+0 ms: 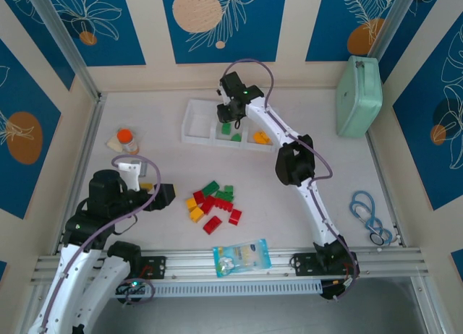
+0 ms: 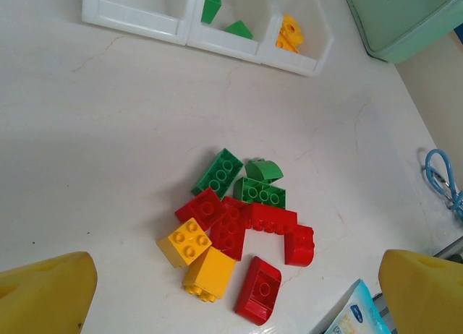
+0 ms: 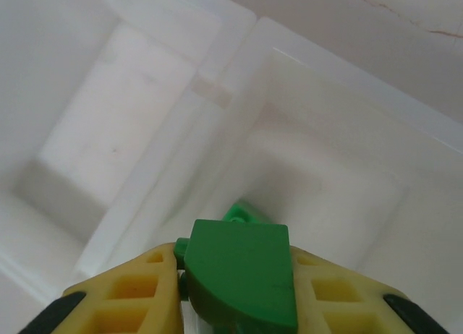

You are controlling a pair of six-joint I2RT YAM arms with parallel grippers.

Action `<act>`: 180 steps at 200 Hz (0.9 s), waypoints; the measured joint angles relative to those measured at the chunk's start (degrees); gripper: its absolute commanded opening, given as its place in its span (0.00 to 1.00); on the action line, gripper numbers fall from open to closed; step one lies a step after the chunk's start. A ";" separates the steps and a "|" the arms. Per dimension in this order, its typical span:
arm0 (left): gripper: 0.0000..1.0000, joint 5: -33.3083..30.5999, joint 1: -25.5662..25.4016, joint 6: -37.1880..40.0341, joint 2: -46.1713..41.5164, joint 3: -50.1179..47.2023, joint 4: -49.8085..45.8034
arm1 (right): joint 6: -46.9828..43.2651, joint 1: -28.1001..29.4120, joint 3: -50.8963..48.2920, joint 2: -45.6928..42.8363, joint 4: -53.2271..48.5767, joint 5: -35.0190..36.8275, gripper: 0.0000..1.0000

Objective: Sort the legos into containers by color
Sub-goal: Place the lego in the container, then pick up the lego from the middle-left of the table.

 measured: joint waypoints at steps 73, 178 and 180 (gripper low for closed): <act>1.00 -0.66 0.00 0.00 1.27 0.00 -0.07 | -0.72 -0.39 4.02 0.59 -3.45 2.71 0.93; 1.00 -6.49 -0.13 -0.02 7.89 2.62 -4.55 | 6.86 -0.07 -39.12 -39.10 2.29 0.20 0.99; 1.00 -6.49 -0.20 -0.04 8.44 2.78 -4.66 | 7.08 -0.07 -40.44 -40.30 2.82 0.09 0.99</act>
